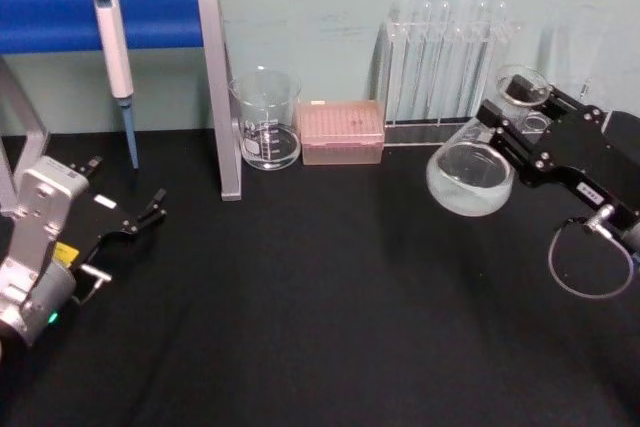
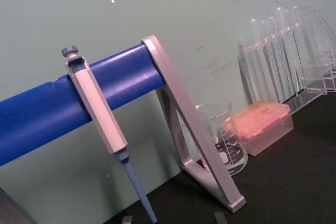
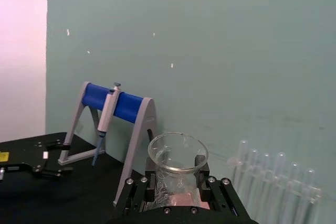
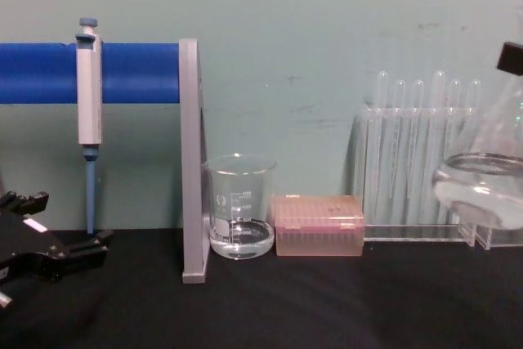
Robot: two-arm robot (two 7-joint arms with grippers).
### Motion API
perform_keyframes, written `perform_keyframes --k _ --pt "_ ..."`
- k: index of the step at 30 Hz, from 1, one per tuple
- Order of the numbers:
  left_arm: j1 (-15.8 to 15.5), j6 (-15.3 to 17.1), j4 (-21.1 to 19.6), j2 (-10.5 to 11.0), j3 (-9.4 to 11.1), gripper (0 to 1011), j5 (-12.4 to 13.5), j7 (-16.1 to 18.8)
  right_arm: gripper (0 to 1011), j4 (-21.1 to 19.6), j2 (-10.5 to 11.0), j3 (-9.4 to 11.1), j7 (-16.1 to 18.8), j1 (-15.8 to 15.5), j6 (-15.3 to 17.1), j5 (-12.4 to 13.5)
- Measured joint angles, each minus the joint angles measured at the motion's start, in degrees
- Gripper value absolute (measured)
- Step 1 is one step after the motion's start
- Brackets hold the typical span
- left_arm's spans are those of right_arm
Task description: Grasp the erlenmeyer flask with one hand, shake it three times, then place it back.
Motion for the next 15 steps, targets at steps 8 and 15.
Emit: perform_keyframes --k 8,15 --pt "0.0 0.0 0.0 0.0 0.0 1001 0.0 0.0 450 2.4 -2.4 -3.6 4.3 3.9 1.0 -0.2" --pt "0.0 0.0 0.0 0.0 0.0 1001 0.0 0.0 450 4.8 -4.6 -8.6 8.1 8.1 1.9 0.0"
